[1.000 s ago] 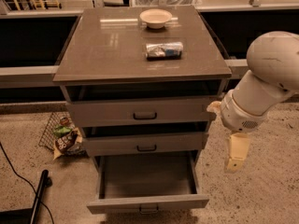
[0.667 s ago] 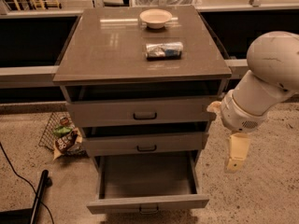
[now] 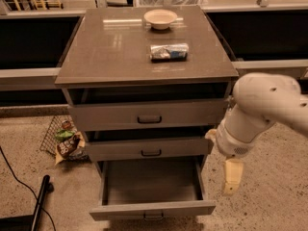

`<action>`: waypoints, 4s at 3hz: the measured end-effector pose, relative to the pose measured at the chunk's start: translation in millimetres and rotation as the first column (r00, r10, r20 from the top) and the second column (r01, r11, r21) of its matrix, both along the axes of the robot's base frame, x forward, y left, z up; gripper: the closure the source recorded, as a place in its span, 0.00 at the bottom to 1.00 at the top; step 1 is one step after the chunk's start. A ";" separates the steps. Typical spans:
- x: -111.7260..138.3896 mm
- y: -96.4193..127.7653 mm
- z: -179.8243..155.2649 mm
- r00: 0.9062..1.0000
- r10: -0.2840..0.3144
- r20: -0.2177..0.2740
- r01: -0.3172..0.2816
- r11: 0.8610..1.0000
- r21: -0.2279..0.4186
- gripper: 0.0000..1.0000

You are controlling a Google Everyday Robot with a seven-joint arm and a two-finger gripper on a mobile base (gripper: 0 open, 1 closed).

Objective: Close bottom drawer

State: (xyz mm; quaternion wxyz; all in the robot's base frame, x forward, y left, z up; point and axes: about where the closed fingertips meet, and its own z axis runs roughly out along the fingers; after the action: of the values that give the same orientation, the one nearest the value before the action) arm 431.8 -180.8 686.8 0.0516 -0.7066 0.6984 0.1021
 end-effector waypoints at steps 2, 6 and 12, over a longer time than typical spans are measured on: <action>-19.4 18.9 -133.9 0.995 0.064 -0.079 -0.054 0.991 0.123 0.00; -31.5 42.5 -289.7 0.953 0.200 -0.228 -0.144 0.960 0.241 0.00; -37.2 33.9 -482.0 0.930 0.181 -0.319 -0.090 0.955 0.282 1.00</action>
Offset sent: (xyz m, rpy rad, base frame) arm -0.0292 0.0294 -0.2042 0.2078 0.1343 0.0753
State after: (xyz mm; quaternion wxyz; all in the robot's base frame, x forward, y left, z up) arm 394.6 -146.9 204.8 0.0156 -0.7120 0.6261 0.3176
